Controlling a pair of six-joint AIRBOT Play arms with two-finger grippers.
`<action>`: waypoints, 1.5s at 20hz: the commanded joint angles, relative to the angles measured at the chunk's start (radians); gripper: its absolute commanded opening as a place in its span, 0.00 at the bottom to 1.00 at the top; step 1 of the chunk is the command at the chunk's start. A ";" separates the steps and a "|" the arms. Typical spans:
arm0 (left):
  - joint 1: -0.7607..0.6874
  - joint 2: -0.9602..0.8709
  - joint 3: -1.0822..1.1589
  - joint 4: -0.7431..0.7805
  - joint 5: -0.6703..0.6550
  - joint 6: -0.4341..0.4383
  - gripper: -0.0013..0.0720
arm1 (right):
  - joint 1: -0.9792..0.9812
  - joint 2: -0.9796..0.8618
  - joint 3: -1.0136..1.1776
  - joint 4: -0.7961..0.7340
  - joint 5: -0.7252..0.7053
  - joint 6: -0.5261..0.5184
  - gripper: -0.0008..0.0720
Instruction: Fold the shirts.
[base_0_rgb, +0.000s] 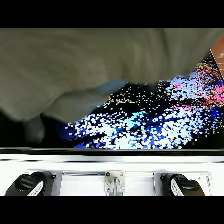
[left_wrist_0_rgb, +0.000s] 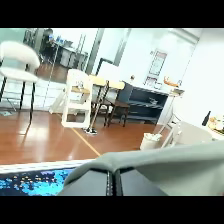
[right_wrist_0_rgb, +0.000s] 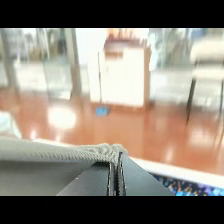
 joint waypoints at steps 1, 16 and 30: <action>0.002 0.031 0.003 0.011 -0.174 0.000 0.07 | -0.006 0.053 0.010 -0.034 0.068 0.030 0.08; -0.113 -0.106 -0.938 -0.317 0.111 -0.200 0.07 | -0.002 -0.642 0.008 -0.032 0.129 0.122 0.08; -0.151 -0.404 -0.910 -0.380 0.499 -0.120 0.07 | -0.003 -0.946 0.025 0.022 0.459 0.131 0.91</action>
